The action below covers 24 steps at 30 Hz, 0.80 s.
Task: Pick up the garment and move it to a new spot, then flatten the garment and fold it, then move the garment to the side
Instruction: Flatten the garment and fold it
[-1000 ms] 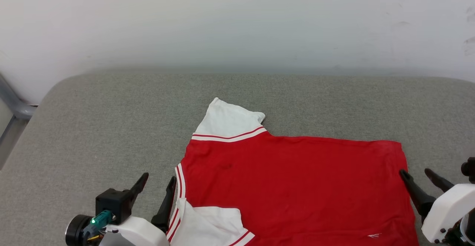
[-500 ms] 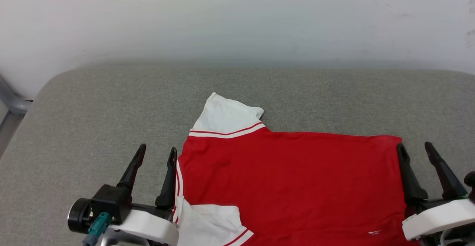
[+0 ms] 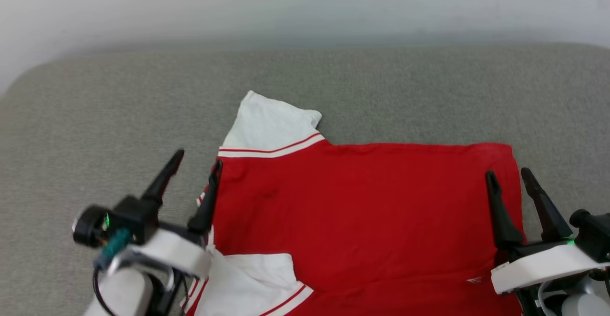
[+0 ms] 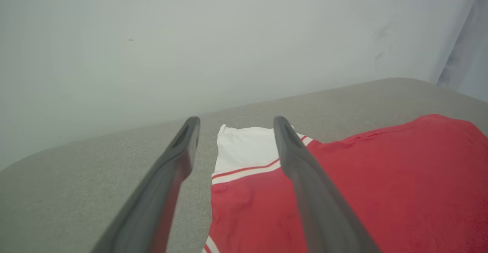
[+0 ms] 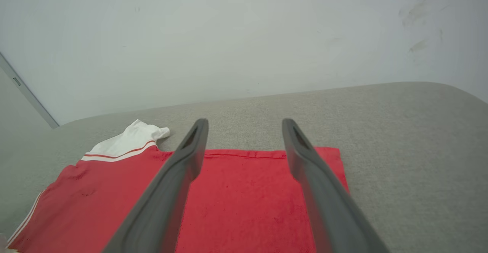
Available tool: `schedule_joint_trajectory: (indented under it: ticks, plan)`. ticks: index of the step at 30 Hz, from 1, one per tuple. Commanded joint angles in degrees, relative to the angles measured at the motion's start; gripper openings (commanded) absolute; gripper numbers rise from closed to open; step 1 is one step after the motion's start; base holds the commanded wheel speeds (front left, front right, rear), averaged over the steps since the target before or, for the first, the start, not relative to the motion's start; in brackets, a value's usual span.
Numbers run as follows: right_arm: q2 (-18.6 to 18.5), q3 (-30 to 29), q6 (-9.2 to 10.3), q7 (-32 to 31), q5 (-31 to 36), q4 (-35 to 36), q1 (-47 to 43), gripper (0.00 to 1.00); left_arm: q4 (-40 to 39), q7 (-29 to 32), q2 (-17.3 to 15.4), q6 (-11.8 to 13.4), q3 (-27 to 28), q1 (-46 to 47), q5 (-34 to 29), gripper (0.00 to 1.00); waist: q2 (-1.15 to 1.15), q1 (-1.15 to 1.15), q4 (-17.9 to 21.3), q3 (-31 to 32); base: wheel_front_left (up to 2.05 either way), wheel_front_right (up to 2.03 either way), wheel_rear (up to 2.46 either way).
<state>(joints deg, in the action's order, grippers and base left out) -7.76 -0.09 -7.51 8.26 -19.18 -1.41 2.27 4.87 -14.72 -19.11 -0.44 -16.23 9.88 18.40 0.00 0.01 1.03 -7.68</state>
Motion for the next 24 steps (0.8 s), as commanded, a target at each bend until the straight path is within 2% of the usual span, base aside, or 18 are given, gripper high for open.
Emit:
schedule_joint_trajectory:
  ticks: [1,5,11,16,21,24]
  plan:
    - [0.1,0.1,0.05,0.1,0.0,0.2,0.9,1.0,0.6,0.5,-0.7,-0.6,0.1,2.3,-0.2,1.0,0.0,-0.01,1.7,-2.4,0.0,0.0,0.0]
    - [-0.1,0.6,0.05,-0.1,0.0,0.9,2.6,1.0,4.0,6.0,-3.0,-3.3,-0.8,11.7,-0.5,1.0,0.0,-0.01,3.2,-5.7,0.0,0.0,0.0]
    - [0.0,0.9,0.05,-0.7,0.2,2.9,5.0,1.0,8.7,20.0,-6.2,-6.5,-3.8,26.9,2.4,1.0,0.0,-0.01,4.9,-10.5,0.0,0.0,0.0]
    - [0.3,1.3,0.05,-0.9,0.2,4.6,6.8,1.0,13.0,31.0,-10.1,-7.0,-8.3,38.1,5.6,1.0,0.0,-0.01,6.4,-14.3,0.0,0.0,0.0]
    - [0.7,1.8,0.05,-0.9,0.3,5.6,8.0,1.0,16.4,42.5,-14.0,-7.0,-14.7,45.7,13.0,1.0,0.0,-0.01,7.9,-17.4,0.0,0.0,0.0]
    - [0.9,2.0,0.05,-0.9,0.2,6.0,8.7,1.0,17.6,46.4,-16.1,-7.0,-17.1,49.0,16.4,1.0,0.0,-0.01,8.8,-19.1,0.0,0.0,0.0]
